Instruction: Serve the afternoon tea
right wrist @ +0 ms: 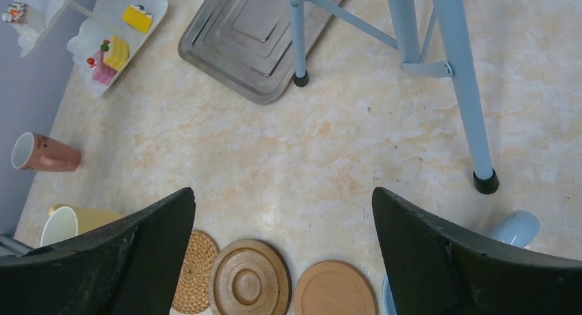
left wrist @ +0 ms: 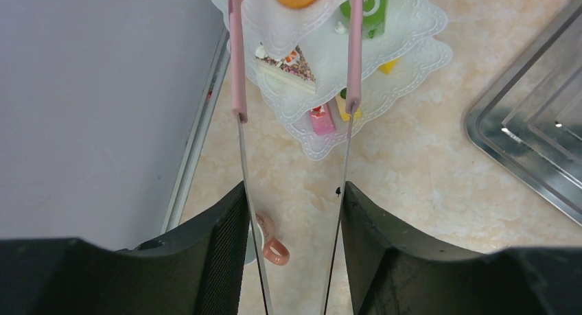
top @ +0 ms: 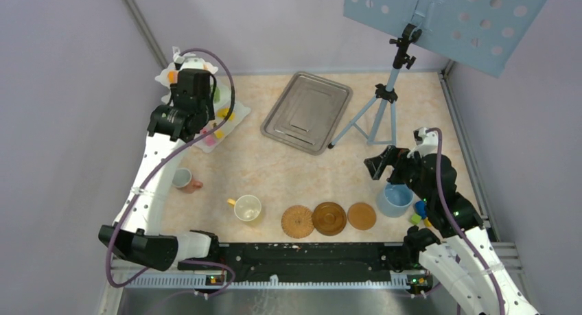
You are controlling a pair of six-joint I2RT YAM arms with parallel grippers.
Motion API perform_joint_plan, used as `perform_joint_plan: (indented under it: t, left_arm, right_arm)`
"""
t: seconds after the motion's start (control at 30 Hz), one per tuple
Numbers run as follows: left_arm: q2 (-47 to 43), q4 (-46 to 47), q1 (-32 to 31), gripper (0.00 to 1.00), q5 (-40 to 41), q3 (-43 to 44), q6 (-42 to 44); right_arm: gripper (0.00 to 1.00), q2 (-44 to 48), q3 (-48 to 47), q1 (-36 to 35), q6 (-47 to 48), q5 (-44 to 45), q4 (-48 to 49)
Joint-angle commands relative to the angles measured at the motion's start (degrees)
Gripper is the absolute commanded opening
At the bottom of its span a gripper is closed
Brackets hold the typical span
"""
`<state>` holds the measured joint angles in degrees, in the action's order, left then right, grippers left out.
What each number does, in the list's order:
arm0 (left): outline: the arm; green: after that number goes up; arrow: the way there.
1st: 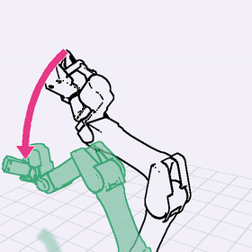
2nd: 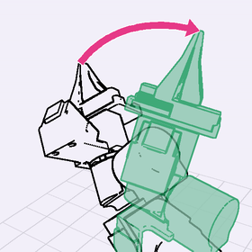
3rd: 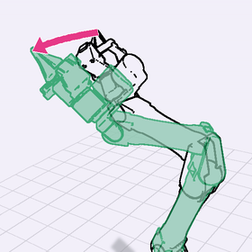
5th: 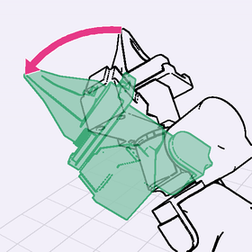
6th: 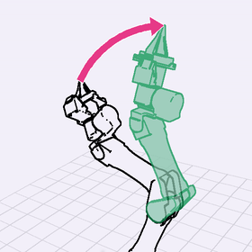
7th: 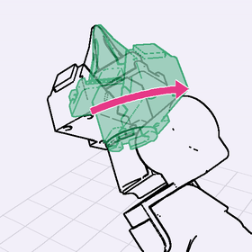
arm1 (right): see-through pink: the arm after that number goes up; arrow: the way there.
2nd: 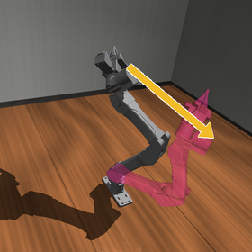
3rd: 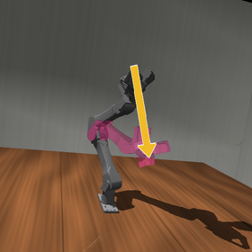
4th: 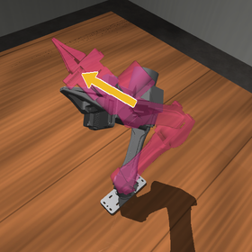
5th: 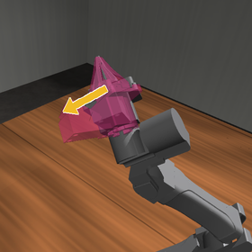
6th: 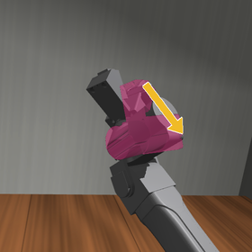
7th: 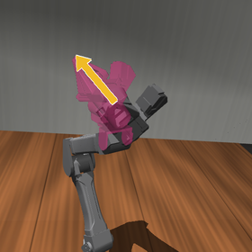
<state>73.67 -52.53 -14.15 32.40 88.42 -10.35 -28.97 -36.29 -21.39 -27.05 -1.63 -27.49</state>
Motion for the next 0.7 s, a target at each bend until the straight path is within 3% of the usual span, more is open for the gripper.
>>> perform_joint_plan:
  t: [0.0,0.27,0.67]
  left_arm:
    - [-0.30,1.73,0.27,0.54,-1.43,4.84,-0.20]
    - [-1.85,0.27,0.29,0.54,-8.39,9.58,-0.86]
    - [-4.77,2.88,0.29,0.54,-26.43,6.63,-0.28]
  right_arm:
    - [0.98,0.47,-1.29,-0.59,0.40,0.04,1.03]
    - [0.98,0.21,-1.43,-0.59,0.42,0.51,0.91]
    - [0.98,-0.05,-1.47,-0.60,0.26,0.58,0.63]
